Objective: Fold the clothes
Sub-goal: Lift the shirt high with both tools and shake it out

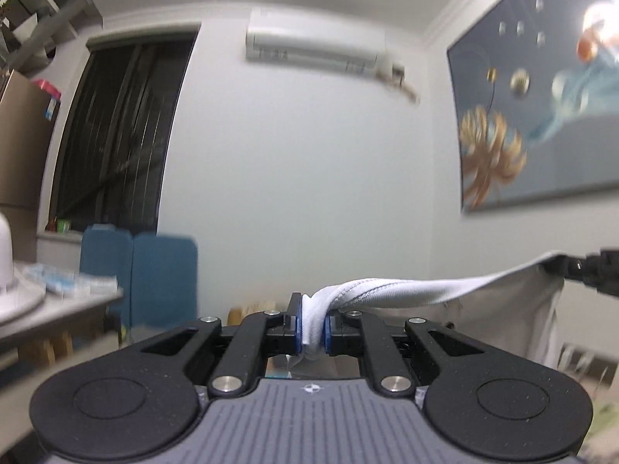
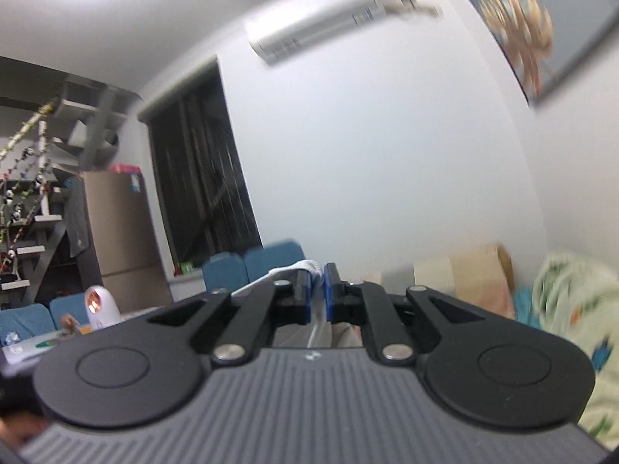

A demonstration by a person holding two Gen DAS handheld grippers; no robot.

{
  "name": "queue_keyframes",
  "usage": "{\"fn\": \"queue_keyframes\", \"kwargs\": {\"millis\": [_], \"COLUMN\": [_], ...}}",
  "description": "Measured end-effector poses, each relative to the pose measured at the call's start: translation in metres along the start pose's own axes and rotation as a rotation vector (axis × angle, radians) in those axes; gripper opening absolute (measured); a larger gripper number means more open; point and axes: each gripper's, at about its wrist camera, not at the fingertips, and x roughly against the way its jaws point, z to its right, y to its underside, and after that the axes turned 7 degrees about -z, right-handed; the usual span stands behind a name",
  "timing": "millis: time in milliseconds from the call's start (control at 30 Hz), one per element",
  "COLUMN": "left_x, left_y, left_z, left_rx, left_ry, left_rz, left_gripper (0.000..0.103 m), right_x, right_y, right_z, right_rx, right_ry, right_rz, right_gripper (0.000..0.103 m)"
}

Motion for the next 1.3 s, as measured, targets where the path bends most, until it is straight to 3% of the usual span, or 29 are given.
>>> {"fn": "queue_keyframes", "kwargs": {"millis": [133, 333, 533, 633, 733, 967, 1133, 1300], "left_x": [0.062, 0.155, 0.218, 0.221, 0.195, 0.060, -0.069, -0.221], "left_y": [-0.068, -0.136, -0.164, -0.163, -0.143, -0.061, 0.010, 0.103], "left_z": [0.019, 0.056, 0.079, 0.083, 0.079, 0.053, 0.031, -0.005], "left_rx": [-0.038, -0.113, -0.134, -0.126, -0.115, -0.055, 0.000, 0.057], "left_ry": [0.028, 0.042, 0.059, 0.066, 0.066, 0.052, 0.024, -0.013], "left_rz": [0.092, 0.200, 0.242, 0.226, 0.179, -0.019, -0.159, -0.315], "left_gripper": [0.011, 0.011, 0.012, 0.012, 0.012, 0.012, 0.013, 0.013], "right_x": [0.045, 0.117, 0.165, 0.168, 0.152, 0.052, -0.036, -0.150], "right_y": [-0.052, -0.109, -0.134, -0.136, -0.123, -0.056, 0.000, 0.068], "right_z": [-0.032, -0.073, -0.096, -0.097, -0.088, -0.024, 0.030, 0.096], "right_rx": [0.052, 0.115, 0.155, 0.172, 0.162, 0.096, 0.046, -0.029], "right_ry": [-0.004, 0.001, 0.004, 0.015, 0.030, 0.087, 0.132, 0.169], "right_rz": [0.090, 0.210, 0.264, 0.253, 0.202, 0.030, -0.104, -0.231], "right_gripper": [0.010, 0.010, 0.010, 0.010, 0.010, 0.010, 0.010, 0.010]}}
